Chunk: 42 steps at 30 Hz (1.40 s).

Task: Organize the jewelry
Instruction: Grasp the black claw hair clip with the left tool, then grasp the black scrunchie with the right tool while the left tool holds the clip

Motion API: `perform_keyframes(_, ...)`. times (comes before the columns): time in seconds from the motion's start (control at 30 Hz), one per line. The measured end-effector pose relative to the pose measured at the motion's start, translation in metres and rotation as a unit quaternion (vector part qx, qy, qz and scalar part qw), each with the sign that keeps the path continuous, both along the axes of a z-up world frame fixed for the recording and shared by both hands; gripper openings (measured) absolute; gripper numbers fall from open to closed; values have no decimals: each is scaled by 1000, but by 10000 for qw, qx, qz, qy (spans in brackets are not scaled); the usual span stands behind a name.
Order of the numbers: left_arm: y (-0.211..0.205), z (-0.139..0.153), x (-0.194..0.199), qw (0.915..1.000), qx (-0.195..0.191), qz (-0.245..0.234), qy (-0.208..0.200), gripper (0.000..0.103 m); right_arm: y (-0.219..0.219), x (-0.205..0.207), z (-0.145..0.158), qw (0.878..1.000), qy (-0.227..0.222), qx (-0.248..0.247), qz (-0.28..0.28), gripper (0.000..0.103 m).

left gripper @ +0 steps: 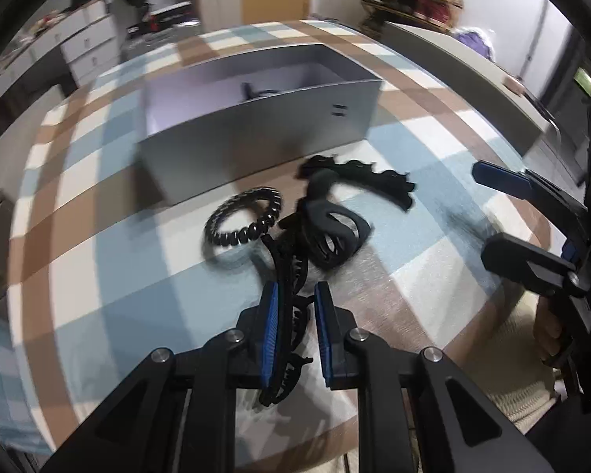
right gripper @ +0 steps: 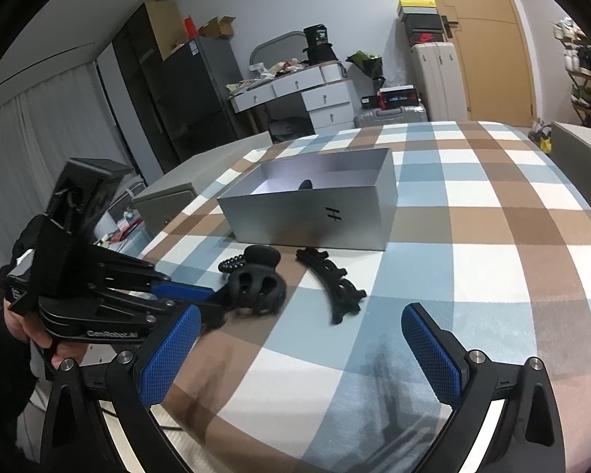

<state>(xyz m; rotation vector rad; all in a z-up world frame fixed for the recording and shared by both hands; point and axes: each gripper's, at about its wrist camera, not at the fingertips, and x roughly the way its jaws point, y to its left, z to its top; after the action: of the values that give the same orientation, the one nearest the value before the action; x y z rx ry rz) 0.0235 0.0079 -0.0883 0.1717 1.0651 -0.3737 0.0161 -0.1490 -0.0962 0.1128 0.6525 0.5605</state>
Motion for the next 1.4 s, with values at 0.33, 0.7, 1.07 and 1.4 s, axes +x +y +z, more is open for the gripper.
perform_keyframes(0.33,20,6,-15,9987,-445,223,-60,13,35,15,-6,9961,620,147,615,103)
perform_keyframes(0.7,51,-3,-27,9951,-683,710,-110,13,76,34,-15,9945,738,-267,699,97)
perform_keyframes(1.07,67,-6,-30,9896,-910,1096,-204,13,102,42,-19,9926,660,-665,777,80)
perform_keyframes(1.4,72,-7,-32,9891,-786,1207,-294,13,108,38,-20,9908,648,-804,875,49)
